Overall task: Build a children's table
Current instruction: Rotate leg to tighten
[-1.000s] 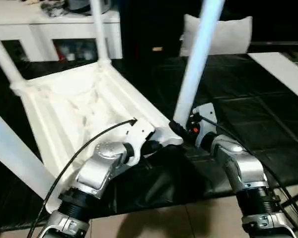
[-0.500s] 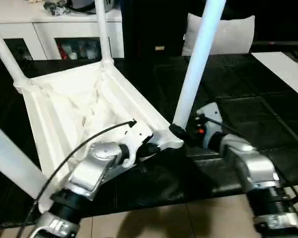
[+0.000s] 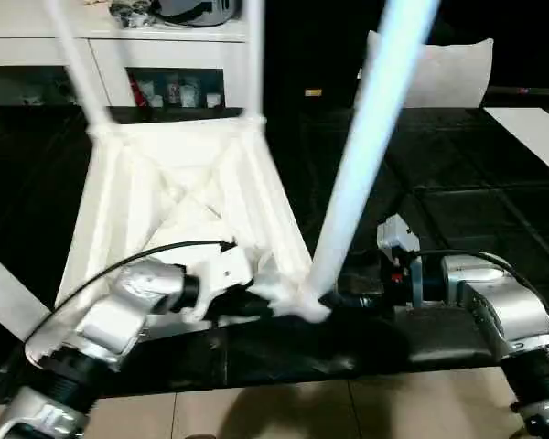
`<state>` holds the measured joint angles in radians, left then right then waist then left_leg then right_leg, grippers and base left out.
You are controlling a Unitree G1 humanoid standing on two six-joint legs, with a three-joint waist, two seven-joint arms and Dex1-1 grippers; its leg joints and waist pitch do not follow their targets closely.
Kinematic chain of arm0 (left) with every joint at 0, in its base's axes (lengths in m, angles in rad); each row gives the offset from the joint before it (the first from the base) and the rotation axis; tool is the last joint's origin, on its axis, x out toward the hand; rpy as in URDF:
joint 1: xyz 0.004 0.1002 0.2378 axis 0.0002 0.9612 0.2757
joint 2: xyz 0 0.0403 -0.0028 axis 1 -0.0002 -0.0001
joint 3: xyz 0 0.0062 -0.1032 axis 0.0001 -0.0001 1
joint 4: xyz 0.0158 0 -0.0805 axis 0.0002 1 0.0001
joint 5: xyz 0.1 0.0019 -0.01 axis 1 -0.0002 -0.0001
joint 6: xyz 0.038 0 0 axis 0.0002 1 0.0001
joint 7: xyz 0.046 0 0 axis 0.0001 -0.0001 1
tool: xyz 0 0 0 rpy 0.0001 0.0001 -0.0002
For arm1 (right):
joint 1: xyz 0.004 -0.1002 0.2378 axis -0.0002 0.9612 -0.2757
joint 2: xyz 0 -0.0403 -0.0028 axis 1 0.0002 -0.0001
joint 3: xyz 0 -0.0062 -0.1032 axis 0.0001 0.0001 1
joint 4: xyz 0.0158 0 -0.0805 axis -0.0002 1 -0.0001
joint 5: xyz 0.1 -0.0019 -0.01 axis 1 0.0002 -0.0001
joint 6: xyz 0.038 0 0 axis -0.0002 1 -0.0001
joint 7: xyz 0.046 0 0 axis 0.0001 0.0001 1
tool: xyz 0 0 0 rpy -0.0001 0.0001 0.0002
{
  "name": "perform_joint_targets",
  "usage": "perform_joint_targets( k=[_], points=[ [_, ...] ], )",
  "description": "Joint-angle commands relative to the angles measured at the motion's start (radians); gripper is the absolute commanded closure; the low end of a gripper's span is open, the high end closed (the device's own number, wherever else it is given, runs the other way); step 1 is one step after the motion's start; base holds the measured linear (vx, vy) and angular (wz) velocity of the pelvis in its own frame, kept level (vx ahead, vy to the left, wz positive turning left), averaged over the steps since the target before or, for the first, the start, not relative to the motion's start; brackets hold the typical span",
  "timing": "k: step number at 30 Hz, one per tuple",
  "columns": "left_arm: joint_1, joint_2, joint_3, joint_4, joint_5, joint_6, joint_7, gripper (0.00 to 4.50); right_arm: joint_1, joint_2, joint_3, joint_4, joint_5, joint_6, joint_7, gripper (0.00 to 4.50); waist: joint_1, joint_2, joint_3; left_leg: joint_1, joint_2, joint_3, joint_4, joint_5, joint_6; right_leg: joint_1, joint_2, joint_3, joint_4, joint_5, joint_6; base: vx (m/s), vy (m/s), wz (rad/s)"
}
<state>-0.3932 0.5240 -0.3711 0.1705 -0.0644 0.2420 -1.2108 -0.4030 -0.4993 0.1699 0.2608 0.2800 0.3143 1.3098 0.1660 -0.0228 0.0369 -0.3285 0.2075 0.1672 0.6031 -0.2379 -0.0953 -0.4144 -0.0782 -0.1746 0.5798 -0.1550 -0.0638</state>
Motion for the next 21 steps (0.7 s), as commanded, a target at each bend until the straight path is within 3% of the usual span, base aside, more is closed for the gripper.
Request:
perform_joint_targets(
  k=[1,4,21],
  points=[
    [-0.024,0.004,-0.051,-0.003,0.005,-0.033,-0.068,4.5,-0.018,-0.01,0.018,0.009,0.019,-0.009,0.046,0.67,-0.004,-0.004,-0.064,-0.01,0.034,-0.003,-0.063,-0.008,0.092,0.074,-0.083,0.077,-0.061,-0.301,-0.037,0.0,0.0,0.0],
    [-0.033,0.006,-0.049,0.008,0.002,-0.041,-0.087,4.5,-0.021,-0.008,0.026,0.017,0.021,-0.007,0.07,0.75,0.001,-0.003,-0.064,-0.009,0.034,-0.003,-0.063,-0.013,0.085,0.074,-0.084,0.077,-0.062,-0.309,-0.034,0.0,0.0,0.0],
    [-0.018,-0.02,-0.031,0.015,-0.035,-0.016,-0.087,4.5,0.0,0.012,0.032,-0.001,0.066,0.048,0.12,2.34,0.005,-0.006,-0.067,-0.014,0.031,-0.003,-0.062,-0.007,0.074,0.078,-0.082,0.073,-0.064,-0.323,-0.009,0.0,0.0,0.0]
  ],
)
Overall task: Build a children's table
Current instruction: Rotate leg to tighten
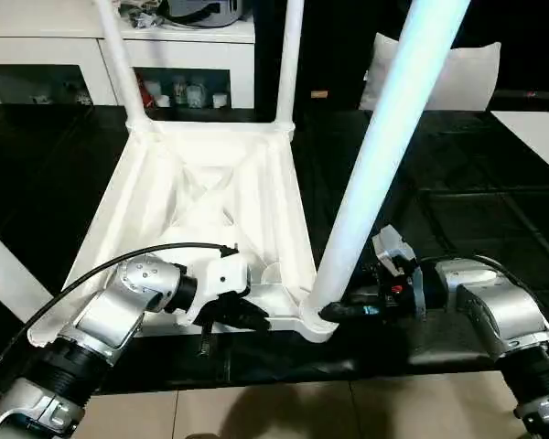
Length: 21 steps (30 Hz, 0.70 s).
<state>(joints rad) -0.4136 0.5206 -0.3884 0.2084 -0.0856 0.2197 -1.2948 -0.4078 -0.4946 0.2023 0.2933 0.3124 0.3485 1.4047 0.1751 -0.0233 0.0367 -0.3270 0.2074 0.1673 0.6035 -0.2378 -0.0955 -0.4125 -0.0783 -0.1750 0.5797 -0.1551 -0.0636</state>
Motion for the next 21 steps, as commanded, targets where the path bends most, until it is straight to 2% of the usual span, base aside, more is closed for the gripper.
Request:
perform_joint_targets(
  k=[1,4,7,8,9,10,11,12,13,14,15,17,19,20,21],
  points=[
    [0.008,-0.024,-0.005,-0.031,-0.026,0.023,0.004,4.5,0.012,0.013,-0.007,-0.046,0.046,0.029,0.014,2.39,-0.005,-0.009,-0.066,-0.017,0.031,-0.002,-0.062,-0.008,0.075,0.076,-0.081,0.075,-0.066,-0.325,-0.006,0.0,0.0,0.0],
    [0.012,-0.049,0.015,-0.045,-0.041,0.07,0.046,4.5,0.015,0.045,-0.026,-0.044,0.034,0.06,-0.084,2.45,-0.008,-0.007,-0.063,-0.015,0.027,-0.002,-0.064,-0.019,0.067,0.074,-0.08,0.071,-0.072,-0.355,0.007,0.0,0.0,0.0],
    [0.003,-0.126,0.057,-0.06,-0.051,0.17,0.172,4.5,-0.006,0.132,-0.064,-0.014,-0.053,0.082,-0.365,2.46,-0.019,-0.004,-0.057,-0.011,0.024,-0.001,-0.066,-0.052,0.041,0.071,-0.08,0.065,-0.087,-0.429,0.026,0.0,0.0,0.0],
    [-0.001,-0.143,0.063,-0.059,-0.044,0.185,0.204,4.5,-0.009,0.147,-0.069,-0.014,-0.071,0.089,-0.418,2.47,-0.029,-0.008,-0.053,-0.011,0.019,-0.002,-0.066,-0.076,0.024,0.072,-0.079,0.057,-0.098,-0.479,0.052,0.0,0.0,0.0],
    [-0.001,-0.143,0.063,-0.059,-0.044,0.185,0.204,4.5,-0.009,0.147,-0.069,-0.014,-0.071,0.089,-0.418,2.5,-0.035,-0.004,-0.053,-0.009,0.014,-0.002,-0.064,-0.09,0.018,0.073,-0.078,0.051,-0.104,-0.504,0.068,0.0,0.0,0.0],
    [-0.003,-0.156,0.067,-0.058,-0.035,0.192,0.232,4.5,-0.016,0.169,-0.083,-0.008,-0.085,0.11,-0.481,2.52,-0.052,-0.003,-0.057,-0.011,0.009,-0.004,-0.064,-0.104,0.024,0.078,-0.076,0.045,-0.113,-0.525,0.105,0.0,0.0,0.0],
    [-0.017,-0.212,0.093,-0.045,-0.013,0.225,0.34,4.5,-0.044,0.235,-0.134,0.019,-0.121,0.163,-0.683,2.54,-0.058,0.003,-0.057,-0.01,0.01,-0.006,-0.064,-0.102,0.024,0.078,-0.074,0.044,-0.113,-0.512,0.105,0.0,0.0,0.0],
    [-0.022,-0.234,0.104,-0.039,-0.008,0.235,0.379,4.5,-0.053,0.257,-0.152,0.03,-0.134,0.174,-0.752,2.54,-0.075,-0.001,-0.057,-0.011,0.008,-0.006,-0.061,-0.105,0.017,0.073,-0.069,0.036,-0.118,-0.504,0.102,0.0,0.0,0.0],
    [-0.031,-0.269,0.123,-0.029,0.003,0.253,0.444,4.5,-0.066,0.287,-0.178,0.045,-0.153,0.181,-0.847,2.54,-0.084,-0.002,-0.059,-0.012,0.008,-0.007,-0.059,-0.105,0.012,0.077,-0.071,0.036,-0.116,-0.501,0.103,0.0,0.0,0.0],
    [-0.035,-0.283,0.131,-0.025,0.008,0.26,0.472,4.5,-0.07,0.297,-0.188,0.049,-0.158,0.179,-0.878,2.54,-0.092,0.002,-0.059,-0.013,0.005,-0.007,-0.058,-0.106,0.018,0.077,-0.07,0.035,-0.12,-0.502,0.109,0.0,0.0,0.0],
    [-0.039,-0.299,0.14,-0.021,0.016,0.268,0.504,4.5,-0.072,0.307,-0.198,0.053,-0.162,0.176,-0.908,2.54,-0.093,0.001,-0.062,-0.01,0.004,-0.007,-0.057,-0.107,0.022,0.075,-0.071,0.034,-0.119,-0.498,0.111,0.0,0.0,0.0],
    [-0.042,-0.346,0.155,-0.025,0.034,0.296,0.588,4.5,-0.074,0.342,-0.23,0.053,-0.162,0.176,-0.987,2.54,-0.092,0.001,-0.066,-0.015,0.007,-0.008,-0.061,-0.072,0.046,0.08,-0.071,0.044,-0.105,-0.429,0.092,0.0,0.0,0.0],
    [-0.046,-0.389,0.16,-0.017,0.055,0.297,0.658,4.5,-0.065,0.362,-0.232,0.051,-0.182,0.153,-1.03,2.54,-0.091,0.0,-0.069,-0.019,0.014,-0.011,-0.063,-0.035,0.051,0.082,-0.073,0.05,-0.093,-0.371,0.072,0.0,0.0,0.0],
    [-0.047,-0.402,0.16,-0.009,0.061,0.289,0.679,4.5,-0.061,0.367,-0.232,0.052,-0.182,0.137,-1.033,2.22,-0.086,0.002,-0.073,-0.018,0.021,-0.013,-0.063,0.007,0.055,0.083,-0.076,0.056,-0.08,-0.304,0.045,0.0,0.0,0.0],
    [-0.047,-0.411,0.159,-0.005,0.066,0.289,0.694,4.5,-0.058,0.374,-0.231,0.047,-0.185,0.126,-1.041,2.22,-0.084,0.002,-0.074,-0.021,0.023,-0.014,-0.062,0.025,0.06,0.084,-0.077,0.059,-0.072,-0.27,0.031,0.0,0.0,0.0]
  ],
)
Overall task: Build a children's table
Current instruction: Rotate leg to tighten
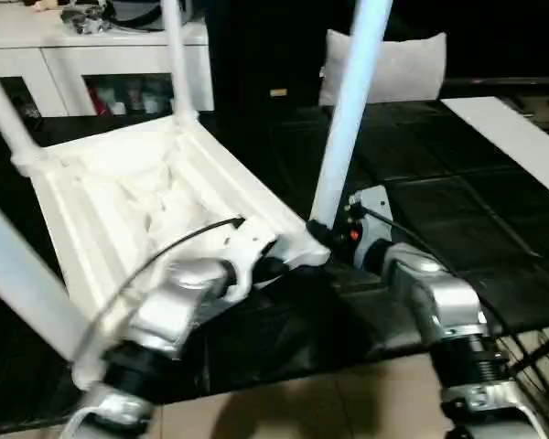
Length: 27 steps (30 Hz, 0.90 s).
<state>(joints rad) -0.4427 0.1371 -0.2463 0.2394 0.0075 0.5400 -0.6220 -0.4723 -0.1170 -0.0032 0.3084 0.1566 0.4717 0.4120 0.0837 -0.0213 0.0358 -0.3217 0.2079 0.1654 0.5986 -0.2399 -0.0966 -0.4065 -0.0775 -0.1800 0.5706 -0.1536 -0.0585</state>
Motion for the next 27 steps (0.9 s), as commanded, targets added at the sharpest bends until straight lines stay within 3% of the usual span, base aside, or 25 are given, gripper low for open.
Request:
perform_joint_targets(
  k=[1,4,7,14,16,20,24,27],
  points=[
    [-0.018,-0.033,0.016,-0.035,-0.024,-0.028,0.032,4.5,0.007,0.003,-0.026,0.027,-0.031,0.001,-0.06,1.89,0.012,0.0,-0.074,-0.027,0.024,-0.012,-0.054,0.072,0.076,0.077,-0.08,0.072,-0.046,-0.19,-0.017,0.0,0.0,0.0],
    [-0.008,-0.023,0.003,-0.055,-0.018,-0.015,0.03,4.5,0.015,0.008,-0.013,0.003,-0.018,-0.002,-0.057,1.79,0.02,0.001,-0.074,-0.026,0.023,-0.008,-0.053,0.087,0.092,0.076,-0.083,0.08,-0.035,-0.145,-0.065,0.0,0.0,0.0],
    [0.001,-0.008,0.002,-0.06,-0.015,-0.036,0.019,4.5,0.024,-0.008,-0.006,-0.015,0.002,-0.012,-0.01,1.44,0.023,0.001,-0.073,-0.029,0.023,-0.005,-0.051,0.093,0.109,0.075,-0.083,0.08,-0.033,-0.126,-0.081,0.0,0.0,0.0],
    [0.013,0.044,-0.013,-0.036,-0.019,-0.128,-0.053,4.5,0.025,-0.091,-0.02,-0.034,0.061,0.0,0.14,0.94,0.027,0.0,-0.066,-0.026,0.021,-0.002,-0.056,0.02,0.101,0.074,-0.082,0.078,-0.055,-0.254,-0.029,0.0,0.0,0.0],
    [0.017,0.076,-0.019,-0.038,-0.031,-0.152,-0.102,4.5,0.023,-0.148,0.003,-0.035,0.068,0.002,0.233,0.7,0.032,-0.002,-0.065,-0.025,0.019,-0.001,-0.056,0.005,0.099,0.074,-0.079,0.076,-0.062,-0.294,-0.007,0.0,0.0,0.0],
    [0.023,0.146,-0.041,-0.043,-0.042,-0.229,-0.214,4.5,0.027,-0.249,0.058,-0.037,0.084,-0.045,0.444,0.7,0.042,-0.002,-0.066,-0.024,0.019,-0.002,-0.055,-0.014,0.095,0.072,-0.078,0.073,-0.065,-0.325,0.016,0.0,0.0,0.0],
    [0.022,0.205,-0.073,-0.04,-0.047,-0.28,-0.315,4.5,0.037,-0.31,0.107,-0.041,0.087,-0.124,0.604,0.7,0.044,0.0,-0.069,-0.025,0.025,-0.004,-0.053,0.006,0.109,0.07,-0.079,0.075,-0.054,-0.269,-0.006,0.0,0.0,0.0],
    [0.014,0.274,-0.119,-0.038,-0.043,-0.337,-0.445,4.5,0.012,-0.337,0.118,0.008,0.1,-0.169,0.706,0.7,0.057,-0.006,-0.068,-0.022,0.03,-0.002,-0.053,0.026,0.12,0.066,-0.082,0.079,-0.045,-0.244,-0.05,0.0,0.0,0.0]
  ],
)
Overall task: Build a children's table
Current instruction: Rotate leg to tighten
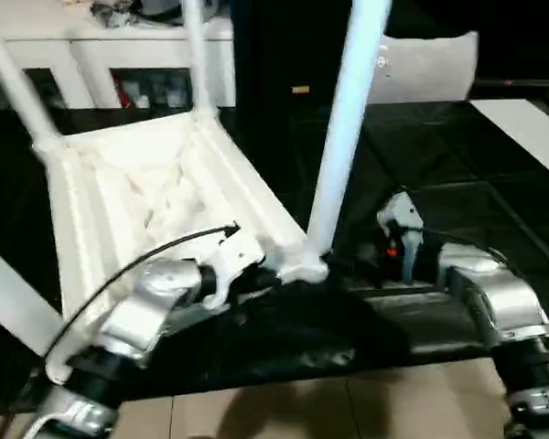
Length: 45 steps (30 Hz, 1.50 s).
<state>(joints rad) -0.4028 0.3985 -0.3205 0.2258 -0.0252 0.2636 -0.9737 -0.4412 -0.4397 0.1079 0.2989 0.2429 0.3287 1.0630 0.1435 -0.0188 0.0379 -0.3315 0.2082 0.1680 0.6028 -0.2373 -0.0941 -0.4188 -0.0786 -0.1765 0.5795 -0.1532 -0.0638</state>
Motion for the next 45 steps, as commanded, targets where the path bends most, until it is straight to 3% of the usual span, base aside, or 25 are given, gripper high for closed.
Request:
perform_joint_targets(
  k=[1,5,12,21,29,33,36,37,38,39,41,43,45],
  points=[
    [-0.027,0.025,-0.055,-0.025,-0.007,-0.072,-0.116,4.5,-0.021,-0.018,0.009,0.021,0.02,-0.03,0.077,0.7,0.002,-0.005,-0.07,-0.01,0.03,-0.005,-0.057,0.02,0.117,0.077,-0.081,0.076,-0.056,-0.252,-0.048,0.0,0.0,0.0],
    [-0.035,0.062,-0.085,-0.023,-0.006,-0.112,-0.207,4.5,-0.014,-0.043,0.036,0.017,0.05,-0.043,0.203,0.93,0.021,-0.007,-0.066,-0.004,0.037,-0.003,-0.06,-0.011,0.098,0.075,-0.084,0.079,-0.06,-0.295,-0.044,0.0,0.0,0.0],
    [-0.047,0.107,-0.111,-0.011,-0.005,-0.159,-0.294,4.5,0.015,-0.067,0.103,0.0,0.051,-0.046,0.334,1.58,0.027,-0.01,-0.068,-0.011,0.034,-0.005,-0.06,-0.012,0.083,0.08,-0.085,0.079,-0.058,-0.301,-0.031,0.0,0.0,0.0],
    [-0.042,0.107,-0.103,-0.004,-0.014,-0.158,-0.311,4.5,0.027,-0.065,0.112,-0.006,0.066,-0.047,0.371,2.37,0.026,-0.009,-0.069,-0.012,0.032,-0.005,-0.059,-0.011,0.072,0.08,-0.082,0.076,-0.06,-0.312,-0.017,0.0,0.0,0.0],
    [-0.008,0.082,-0.065,-0.036,-0.056,-0.084,-0.278,4.5,0.061,-0.037,0.087,-0.066,0.105,0.008,0.339,2.5,0.029,-0.01,-0.071,-0.015,0.032,-0.005,-0.058,0.003,0.074,0.082,-0.084,0.077,-0.055,-0.286,-0.026,0.0,0.0,0.0],
    [0.019,0.029,-0.023,-0.082,-0.06,0.024,-0.148,4.5,0.077,0.032,0.064,-0.12,0.069,0.104,0.118,2.5,0.019,-0.008,-0.063,-0.012,0.028,-0.004,-0.063,-0.03,0.054,0.079,-0.081,0.072,-0.073,-0.368,0.005,0.0,0.0,0.0],
    [0.027,-0.045,0.015,-0.11,-0.049,0.137,-0.006,4.5,0.078,0.112,0.018,-0.116,0.03,0.18,-0.089,2.51,0.0,-0.009,-0.054,-0.006,0.018,-0.002,-0.064,-0.091,0.023,0.078,-0.078,0.056,-0.101,-0.494,0.061,0.0,0.0,0.0],
    [0.027,-0.049,0.017,-0.111,-0.049,0.143,0.002,4.5,0.078,0.117,0.015,-0.115,0.027,0.184,-0.101,2.51,-0.007,-0.01,-0.052,-0.004,0.015,-0.003,-0.062,-0.102,0.02,0.076,-0.076,0.05,-0.11,-0.52,0.076,0.0,0.0,0.0],
    [0.027,-0.066,0.023,-0.115,-0.044,0.16,0.03,4.5,0.076,0.135,0.004,-0.11,0.018,0.196,-0.145,2.51,-0.018,-0.013,-0.052,-0.007,0.007,-0.004,-0.058,-0.127,0.022,0.081,-0.075,0.038,-0.12,-0.563,0.115,0.0,0.0,0.0],
    [0.026,-0.073,0.026,-0.115,-0.042,0.164,0.04,4.5,0.075,0.142,0.0,-0.107,0.014,0.198,-0.161,2.51,-0.028,-0.012,-0.056,-0.001,0.006,-0.005,-0.057,-0.138,0.027,0.079,-0.074,0.033,-0.127,-0.569,0.135,0.0,0.0,0.0],
    [0.015,-0.126,0.045,-0.111,-0.022,0.202,0.135,4.5,0.062,0.194,-0.029,-0.073,-0.021,0.201,-0.294,2.51,-0.039,-0.005,-0.058,-0.002,0.008,-0.007,-0.058,-0.133,0.036,0.08,-0.072,0.033,-0.128,-0.542,0.135,0.0,0.0,0.0],
    [-0.014,-0.223,0.075,-0.091,0.009,0.261,0.288,4.5,0.028,0.28,-0.09,0.005,-0.069,0.185,-0.542,2.51,-0.059,-0.012,-0.058,-0.004,0.008,-0.007,-0.057,-0.129,0.03,0.079,-0.07,0.026,-0.13,-0.534,0.125,0.0,0.0,0.0],
    [-0.026,-0.261,0.082,-0.082,0.017,0.278,0.34,4.5,0.014,0.31,-0.114,0.036,-0.084,0.178,-0.634,2.51,-0.062,-0.008,-0.058,-0.003,0.009,-0.009,-0.057,-0.128,0.033,0.08,-0.072,0.024,-0.134,-0.535,0.123,0.0,0.0,0.0]
  ],
)
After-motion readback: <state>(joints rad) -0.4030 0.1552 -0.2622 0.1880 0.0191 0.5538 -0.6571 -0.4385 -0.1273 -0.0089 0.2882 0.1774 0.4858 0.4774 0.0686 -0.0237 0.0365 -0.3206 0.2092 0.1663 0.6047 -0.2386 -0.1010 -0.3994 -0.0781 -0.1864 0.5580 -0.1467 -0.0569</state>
